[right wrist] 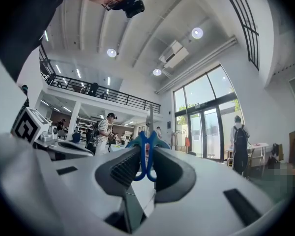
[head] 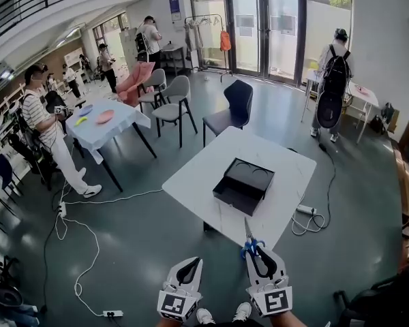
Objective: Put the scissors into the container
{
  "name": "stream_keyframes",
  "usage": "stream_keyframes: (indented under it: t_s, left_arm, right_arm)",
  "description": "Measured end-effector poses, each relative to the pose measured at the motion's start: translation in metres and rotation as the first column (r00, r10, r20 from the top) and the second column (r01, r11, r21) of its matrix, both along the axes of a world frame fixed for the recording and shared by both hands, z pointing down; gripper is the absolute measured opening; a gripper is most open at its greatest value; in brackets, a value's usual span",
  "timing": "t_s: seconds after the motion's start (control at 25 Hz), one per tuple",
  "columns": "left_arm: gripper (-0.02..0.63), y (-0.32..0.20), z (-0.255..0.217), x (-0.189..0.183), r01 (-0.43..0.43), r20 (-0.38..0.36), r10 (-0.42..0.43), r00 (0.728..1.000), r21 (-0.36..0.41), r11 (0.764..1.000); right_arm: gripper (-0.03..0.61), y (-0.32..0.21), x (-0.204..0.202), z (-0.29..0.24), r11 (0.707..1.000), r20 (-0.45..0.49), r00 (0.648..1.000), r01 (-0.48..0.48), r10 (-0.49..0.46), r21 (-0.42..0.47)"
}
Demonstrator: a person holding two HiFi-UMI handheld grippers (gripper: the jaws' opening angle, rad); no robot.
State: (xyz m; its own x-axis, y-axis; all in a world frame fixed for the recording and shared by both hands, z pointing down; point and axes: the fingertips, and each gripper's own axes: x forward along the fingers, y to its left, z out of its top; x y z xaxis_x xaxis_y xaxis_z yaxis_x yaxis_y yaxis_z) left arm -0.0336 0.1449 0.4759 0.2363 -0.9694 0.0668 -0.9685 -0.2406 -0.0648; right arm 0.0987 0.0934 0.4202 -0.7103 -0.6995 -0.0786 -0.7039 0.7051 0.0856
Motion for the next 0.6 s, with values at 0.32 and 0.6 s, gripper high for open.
stream_keyframes:
  t_s: [0.32, 0.6]
  left_arm:
    - [0.009, -0.022, -0.012, 0.032, 0.015, -0.070, -0.013, 0.997, 0.029, 0.999]
    - [0.009, -0.029, -0.005, 0.030, 0.036, -0.080, -0.035, 0.996, 0.011, 0.999]
  right_arm:
    - [0.091, -0.012, 0.032, -0.004, 1.000, -0.009, 1.000, -0.016, 0.016, -0.011]
    - [0.091, -0.021, 0.034, 0.003, 1.000, -0.019, 1.000, 0.003, -0.004, -0.024]
